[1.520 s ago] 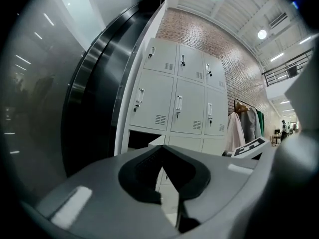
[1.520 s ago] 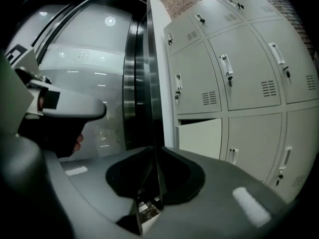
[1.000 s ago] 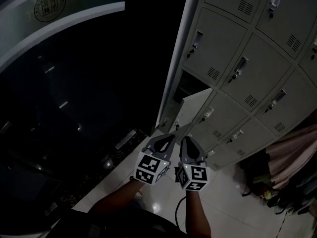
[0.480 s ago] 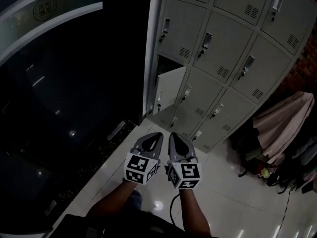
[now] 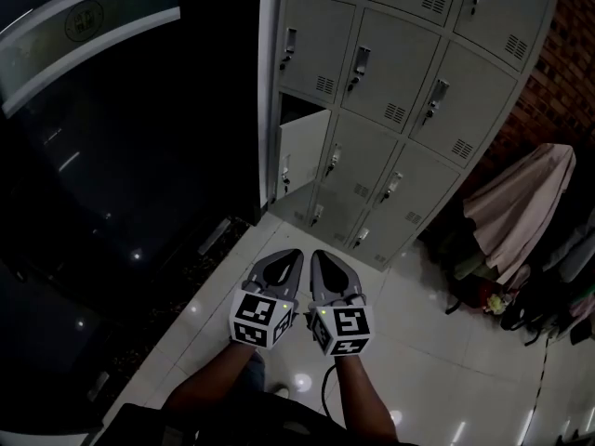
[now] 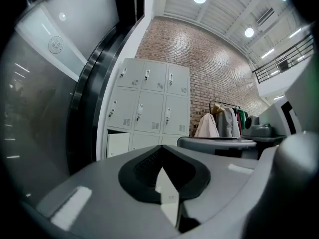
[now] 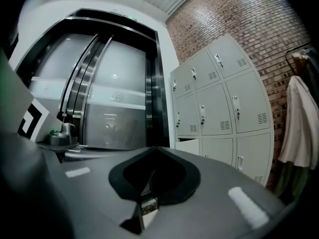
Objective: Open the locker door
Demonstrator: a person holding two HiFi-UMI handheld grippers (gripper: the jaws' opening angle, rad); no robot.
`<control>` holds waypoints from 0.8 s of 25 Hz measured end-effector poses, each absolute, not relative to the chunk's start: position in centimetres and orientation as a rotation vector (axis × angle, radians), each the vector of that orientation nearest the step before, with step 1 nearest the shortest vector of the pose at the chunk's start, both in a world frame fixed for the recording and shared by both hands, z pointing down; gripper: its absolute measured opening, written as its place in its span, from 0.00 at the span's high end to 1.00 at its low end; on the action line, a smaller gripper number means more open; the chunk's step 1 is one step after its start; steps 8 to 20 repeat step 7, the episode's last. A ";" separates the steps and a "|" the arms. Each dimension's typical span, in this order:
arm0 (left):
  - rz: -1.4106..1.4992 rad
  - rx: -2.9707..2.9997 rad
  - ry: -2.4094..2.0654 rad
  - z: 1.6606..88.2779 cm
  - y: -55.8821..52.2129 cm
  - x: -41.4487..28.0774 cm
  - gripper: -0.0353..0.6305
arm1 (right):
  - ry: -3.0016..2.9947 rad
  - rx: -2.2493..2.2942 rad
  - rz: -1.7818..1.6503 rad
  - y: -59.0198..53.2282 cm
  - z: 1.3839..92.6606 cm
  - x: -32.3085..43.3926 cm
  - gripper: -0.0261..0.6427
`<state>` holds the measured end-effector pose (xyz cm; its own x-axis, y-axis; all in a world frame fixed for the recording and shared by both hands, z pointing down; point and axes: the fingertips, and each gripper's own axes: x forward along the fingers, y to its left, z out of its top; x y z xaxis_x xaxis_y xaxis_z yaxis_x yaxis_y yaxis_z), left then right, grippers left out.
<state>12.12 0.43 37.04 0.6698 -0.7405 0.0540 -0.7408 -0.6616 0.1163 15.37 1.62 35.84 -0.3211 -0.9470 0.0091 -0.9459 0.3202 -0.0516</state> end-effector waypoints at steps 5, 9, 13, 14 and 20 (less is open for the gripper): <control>0.010 2.748 -1.227 37.3 1.0 12.7 0.94 | 2.536 -1.818 -0.078 2.2 36.1 16.1 0.96; 0.013 2.749 -1.226 37.1 1.1 13.1 0.94 | 2.537 -1.819 -0.081 2.3 36.0 16.4 0.96; 0.013 2.749 -1.226 37.1 1.1 13.1 0.94 | 2.537 -1.819 -0.081 2.3 36.0 16.4 0.96; 0.013 2.749 -1.226 37.1 1.1 13.1 0.94 | 2.537 -1.819 -0.081 2.3 36.0 16.4 0.96; 0.013 2.749 -1.226 37.1 1.1 13.1 0.94 | 2.537 -1.819 -0.081 2.3 36.0 16.4 0.96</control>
